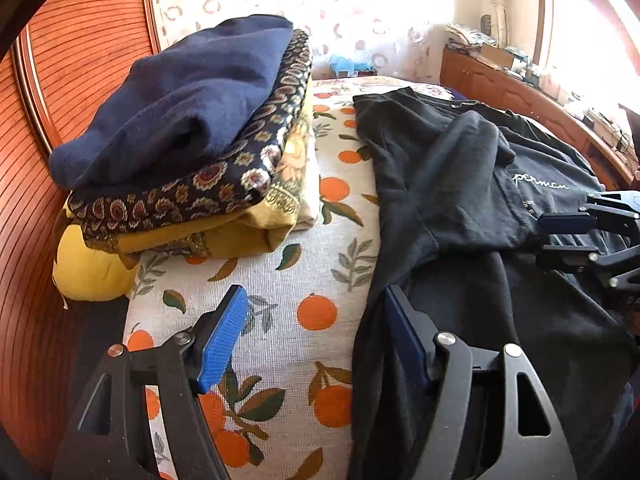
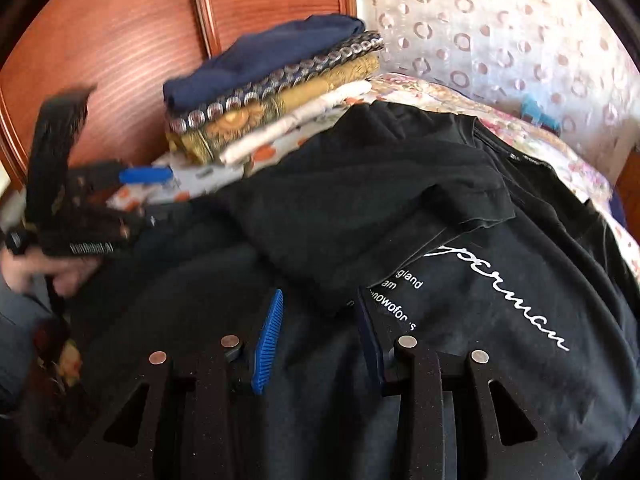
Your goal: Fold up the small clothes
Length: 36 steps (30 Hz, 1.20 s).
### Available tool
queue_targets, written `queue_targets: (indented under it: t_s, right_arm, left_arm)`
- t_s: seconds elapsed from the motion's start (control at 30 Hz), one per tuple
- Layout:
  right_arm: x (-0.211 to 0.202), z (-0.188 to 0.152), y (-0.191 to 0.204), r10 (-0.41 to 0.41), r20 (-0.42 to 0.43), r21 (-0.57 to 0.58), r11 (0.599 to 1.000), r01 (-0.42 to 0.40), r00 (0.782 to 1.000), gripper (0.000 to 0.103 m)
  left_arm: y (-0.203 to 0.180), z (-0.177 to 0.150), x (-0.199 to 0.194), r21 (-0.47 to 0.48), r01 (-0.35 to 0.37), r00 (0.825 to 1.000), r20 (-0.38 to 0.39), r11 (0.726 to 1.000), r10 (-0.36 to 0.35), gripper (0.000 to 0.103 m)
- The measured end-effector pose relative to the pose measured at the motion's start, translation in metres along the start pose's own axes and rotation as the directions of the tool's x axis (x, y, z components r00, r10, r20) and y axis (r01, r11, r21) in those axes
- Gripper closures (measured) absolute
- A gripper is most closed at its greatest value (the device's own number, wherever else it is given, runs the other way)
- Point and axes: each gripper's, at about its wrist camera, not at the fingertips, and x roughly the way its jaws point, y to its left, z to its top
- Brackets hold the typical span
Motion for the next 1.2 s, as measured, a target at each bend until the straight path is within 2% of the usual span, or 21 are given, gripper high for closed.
queue_targets:
  t_s: [0.03,0.07,0.1,0.13,0.17,0.27,0.43,0.53,0.63,0.67,0.77,0.8,0.9,1.03,1.2]
  right_arm:
    - [0.001,-0.003,0.003,-0.026,-0.001,-0.015,1.000,0.026,1.000,0.064]
    - [0.002,-0.007,0.005,-0.044,-0.003,-0.025,0.999,0.044,0.999,0.070]
    - [0.005,-0.003,0.006,-0.050,-0.009,-0.030,0.998,0.050,0.999,0.079]
    - [0.005,-0.006,0.006,-0.056,-0.014,-0.037,0.998,0.056,0.998,0.083]
    - [0.004,-0.008,0.005,-0.052,-0.013,-0.043,0.998,0.051,0.999,0.097]
    - [-0.011,-0.003,0.005,-0.033,0.005,-0.051,0.998,0.033,0.999,0.099]
    - [-0.060,-0.003,0.004,0.023,0.035,-0.054,0.998,-0.021,0.999,0.099]
    - [-0.062,-0.014,0.010,0.041,0.003,-0.056,0.998,-0.041,0.999,0.099]
    - [-0.050,-0.012,0.005,-0.004,-0.017,-0.056,0.998,0.003,1.000,0.099]
    - [-0.054,-0.012,0.002,0.005,-0.010,-0.037,0.999,-0.005,1.000,0.097]
    - [-0.067,-0.010,-0.009,-0.004,0.025,0.028,1.000,0.004,1.000,0.079]
    - [-0.072,-0.008,-0.018,-0.006,0.044,0.052,0.999,0.003,0.999,0.075]
    - [-0.094,-0.019,-0.038,-0.050,0.083,0.109,0.993,0.040,0.995,0.064]
    - [-0.131,-0.050,-0.077,-0.128,0.121,0.206,0.973,0.101,0.984,0.062]
    - [-0.187,-0.104,-0.120,-0.244,0.113,0.323,0.926,0.197,0.963,0.062]
  left_arm:
    - [0.001,-0.001,0.000,-0.006,0.004,1.000,0.001,1.000,-0.004,0.032]
    - [0.001,-0.001,-0.001,-0.008,0.004,1.000,0.001,1.000,-0.004,0.032]
    - [0.001,-0.001,0.000,-0.008,0.002,1.000,0.002,1.000,-0.002,0.032]
    - [0.001,-0.001,0.000,-0.007,0.001,1.000,0.004,1.000,-0.001,0.032]
    - [0.001,-0.001,0.000,-0.007,0.000,1.000,0.005,1.000,0.000,0.032]
    - [0.000,-0.001,-0.001,0.000,-0.004,1.000,0.010,1.000,0.004,0.032]
    - [-0.005,-0.005,-0.017,0.019,0.016,0.998,0.055,1.000,-0.017,0.032]
    - [-0.008,-0.004,-0.029,0.017,0.018,0.997,0.079,1.000,-0.019,0.032]
    - [-0.014,0.002,-0.043,0.017,0.029,0.993,0.112,0.999,-0.031,0.032]
    - [-0.017,0.004,-0.047,0.019,0.034,0.992,0.120,0.999,-0.036,0.032]
    - [-0.027,0.012,-0.057,0.029,0.062,0.988,0.141,0.998,-0.066,0.026]
    - [-0.032,0.015,-0.059,0.036,0.076,0.985,0.151,0.996,-0.080,0.026]
    - [-0.051,0.022,-0.061,0.067,0.126,0.978,0.160,0.990,-0.136,0.023]
    - [-0.085,0.030,-0.054,0.114,0.186,0.969,0.141,0.976,-0.201,0.021]
    - [-0.131,0.035,-0.038,0.168,0.260,0.956,0.093,0.951,-0.278,0.021]
